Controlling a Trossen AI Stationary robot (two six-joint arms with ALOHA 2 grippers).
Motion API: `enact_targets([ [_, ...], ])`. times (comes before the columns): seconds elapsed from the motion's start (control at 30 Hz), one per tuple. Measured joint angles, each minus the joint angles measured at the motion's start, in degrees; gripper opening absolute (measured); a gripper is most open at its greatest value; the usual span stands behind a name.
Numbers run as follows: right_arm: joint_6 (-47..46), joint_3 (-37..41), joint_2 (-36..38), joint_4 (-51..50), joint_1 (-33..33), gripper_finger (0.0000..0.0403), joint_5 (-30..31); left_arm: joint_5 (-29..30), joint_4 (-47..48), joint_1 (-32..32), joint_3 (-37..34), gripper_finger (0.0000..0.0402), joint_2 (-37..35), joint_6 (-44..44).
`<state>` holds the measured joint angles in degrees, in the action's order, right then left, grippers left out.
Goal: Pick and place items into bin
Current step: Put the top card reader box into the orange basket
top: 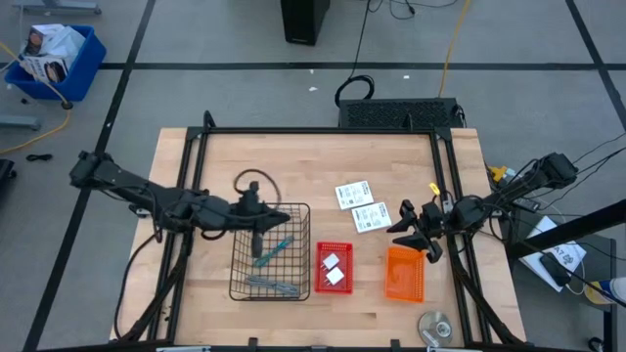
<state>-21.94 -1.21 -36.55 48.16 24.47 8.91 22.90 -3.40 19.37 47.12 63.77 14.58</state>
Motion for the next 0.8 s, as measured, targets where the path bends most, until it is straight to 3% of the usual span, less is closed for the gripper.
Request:
enact_targets([
  [0.13,-4.83,0.01,0.00,0.24,0.00,0.0153,0.15,-3.04,-9.37,0.05,-11.39,0.0014,-6.31,0.58],
  [0.33,-7.56,0.02,0.03,5.36,-0.04,0.0153,2.68,-3.85,-14.05,0.05,-22.74,0.0030,-15.86,-3.01],
  [0.53,-4.40,0.02,-0.03,3.35,-0.04,0.0153,13.48,-8.16,-23.50,-0.39,-33.55,0.0030,-23.31,-6.32],
  [0.63,-4.76,0.01,-0.03,4.25,-0.26,0.0153,16.13,-9.18,-24.50,-1.34,-37.21,0.0030,-26.22,-7.50],
  [0.7,-3.46,-0.32,0.04,5.68,-1.38,0.0153,16.12,-9.98,-25.08,-2.22,-38.74,0.0030,-27.93,-6.75],
  [0.8,-2.79,-2.37,0.49,-0.52,-3.64,0.0153,11.69,-12.02,-25.27,-3.33,-41.03,0.0030,-29.75,-6.83],
])
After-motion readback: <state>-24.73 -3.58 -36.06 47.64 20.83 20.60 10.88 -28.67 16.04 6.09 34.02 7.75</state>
